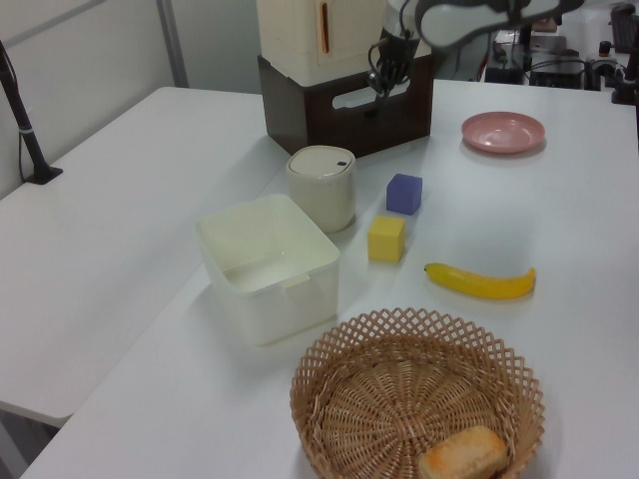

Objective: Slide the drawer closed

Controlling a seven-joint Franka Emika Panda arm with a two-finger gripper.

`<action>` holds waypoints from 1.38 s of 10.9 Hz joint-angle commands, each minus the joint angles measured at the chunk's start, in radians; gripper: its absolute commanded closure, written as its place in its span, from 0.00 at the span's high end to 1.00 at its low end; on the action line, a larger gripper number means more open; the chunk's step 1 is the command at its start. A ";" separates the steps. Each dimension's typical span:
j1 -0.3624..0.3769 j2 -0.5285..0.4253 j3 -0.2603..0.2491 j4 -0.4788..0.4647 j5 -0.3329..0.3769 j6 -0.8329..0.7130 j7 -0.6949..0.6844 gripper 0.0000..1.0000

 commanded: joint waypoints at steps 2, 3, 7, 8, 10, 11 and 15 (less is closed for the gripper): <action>0.114 -0.211 0.011 -0.132 0.024 -0.263 -0.116 0.00; 0.134 -0.251 0.011 -0.155 0.049 -0.307 -0.142 0.00; 0.156 -0.374 0.009 -0.194 0.103 -0.481 -0.242 0.18; 0.156 -0.396 0.011 -0.198 0.103 -0.515 -0.251 0.31; 0.153 -0.426 0.011 -0.201 0.103 -0.562 -0.306 0.79; 0.148 -0.442 0.011 -0.201 0.103 -0.579 -0.322 1.00; 0.153 -0.453 0.008 -0.197 0.083 -0.615 -0.320 1.00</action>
